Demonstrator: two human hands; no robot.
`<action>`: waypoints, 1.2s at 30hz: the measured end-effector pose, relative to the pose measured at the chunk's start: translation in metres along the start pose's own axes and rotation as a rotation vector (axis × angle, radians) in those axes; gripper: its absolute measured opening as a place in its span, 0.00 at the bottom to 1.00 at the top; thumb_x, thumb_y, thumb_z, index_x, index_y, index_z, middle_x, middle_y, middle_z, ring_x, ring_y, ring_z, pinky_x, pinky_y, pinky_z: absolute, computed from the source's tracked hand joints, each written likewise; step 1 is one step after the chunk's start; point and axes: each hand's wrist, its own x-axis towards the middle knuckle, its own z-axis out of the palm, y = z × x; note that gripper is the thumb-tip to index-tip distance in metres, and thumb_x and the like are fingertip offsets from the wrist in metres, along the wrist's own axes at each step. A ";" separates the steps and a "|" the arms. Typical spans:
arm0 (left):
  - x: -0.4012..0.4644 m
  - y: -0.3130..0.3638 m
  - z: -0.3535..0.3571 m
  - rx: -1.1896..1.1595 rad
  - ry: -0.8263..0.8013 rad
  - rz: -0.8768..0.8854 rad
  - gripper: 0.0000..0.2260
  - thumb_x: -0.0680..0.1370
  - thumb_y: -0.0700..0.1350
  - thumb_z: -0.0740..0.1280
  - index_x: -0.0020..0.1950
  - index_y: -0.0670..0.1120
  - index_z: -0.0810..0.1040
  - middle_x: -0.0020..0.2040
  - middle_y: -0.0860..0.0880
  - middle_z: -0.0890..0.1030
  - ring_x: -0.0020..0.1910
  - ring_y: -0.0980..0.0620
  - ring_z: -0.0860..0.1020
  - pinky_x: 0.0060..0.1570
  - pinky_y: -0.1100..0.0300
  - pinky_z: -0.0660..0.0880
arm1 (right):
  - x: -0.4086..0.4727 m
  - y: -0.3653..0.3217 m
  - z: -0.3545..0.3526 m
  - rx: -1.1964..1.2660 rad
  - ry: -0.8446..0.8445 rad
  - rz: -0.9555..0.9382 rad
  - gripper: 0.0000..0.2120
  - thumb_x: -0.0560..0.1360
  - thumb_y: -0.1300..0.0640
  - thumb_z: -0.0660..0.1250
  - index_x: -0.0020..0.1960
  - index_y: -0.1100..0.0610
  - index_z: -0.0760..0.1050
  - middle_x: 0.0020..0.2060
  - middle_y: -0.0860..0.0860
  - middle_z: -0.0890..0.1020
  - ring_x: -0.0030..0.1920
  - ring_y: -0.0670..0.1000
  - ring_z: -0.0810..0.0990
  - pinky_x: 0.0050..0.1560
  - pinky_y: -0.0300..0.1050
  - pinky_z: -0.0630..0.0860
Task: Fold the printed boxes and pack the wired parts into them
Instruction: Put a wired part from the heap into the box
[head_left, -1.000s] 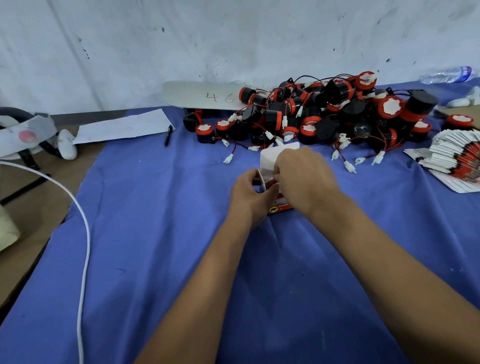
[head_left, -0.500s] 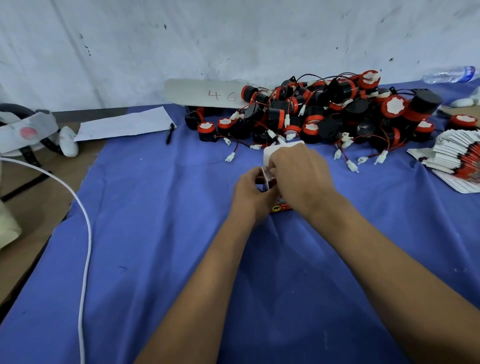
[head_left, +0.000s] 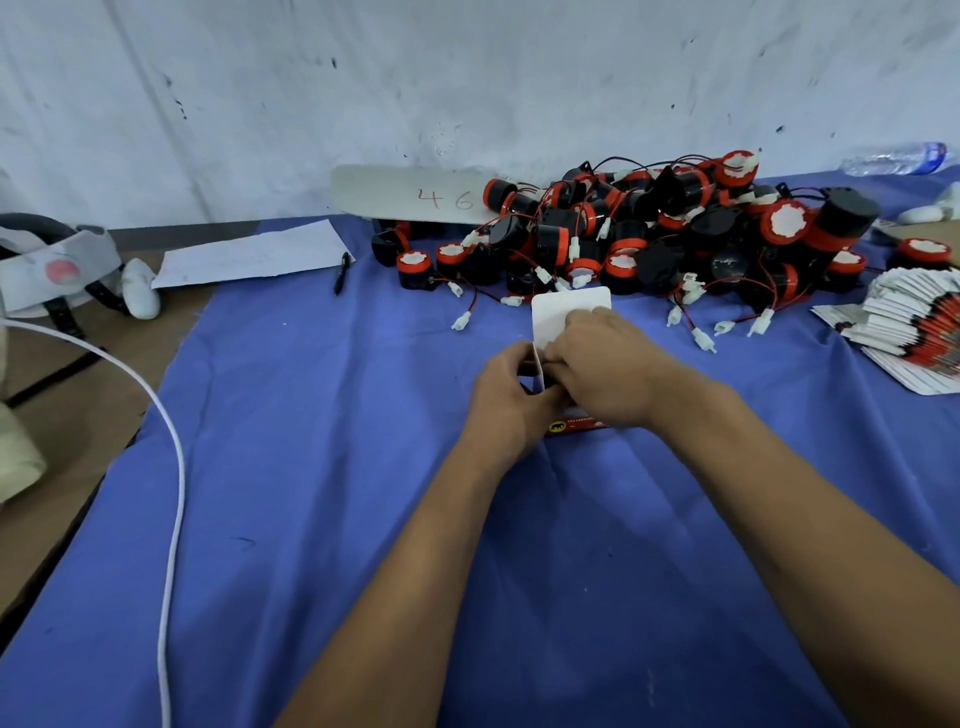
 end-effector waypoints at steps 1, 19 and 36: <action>0.001 0.000 0.000 0.004 -0.001 -0.009 0.05 0.75 0.36 0.72 0.46 0.44 0.79 0.43 0.49 0.82 0.40 0.51 0.79 0.38 0.61 0.78 | 0.000 -0.001 -0.004 0.016 -0.057 -0.011 0.10 0.83 0.56 0.59 0.51 0.57 0.78 0.48 0.53 0.70 0.49 0.55 0.68 0.53 0.51 0.71; -0.001 -0.002 -0.002 -0.029 -0.009 0.046 0.09 0.78 0.40 0.72 0.42 0.52 0.77 0.41 0.51 0.81 0.39 0.54 0.79 0.37 0.62 0.75 | -0.002 0.009 0.001 0.332 0.217 -0.028 0.09 0.77 0.62 0.69 0.47 0.54 0.88 0.39 0.51 0.79 0.39 0.47 0.74 0.36 0.41 0.70; -0.004 -0.002 -0.004 -0.058 -0.029 0.051 0.03 0.78 0.40 0.72 0.48 0.47 0.80 0.45 0.46 0.84 0.45 0.42 0.83 0.45 0.46 0.82 | -0.003 0.010 0.002 0.370 0.207 -0.087 0.11 0.75 0.67 0.68 0.46 0.56 0.88 0.40 0.52 0.85 0.40 0.49 0.79 0.38 0.30 0.70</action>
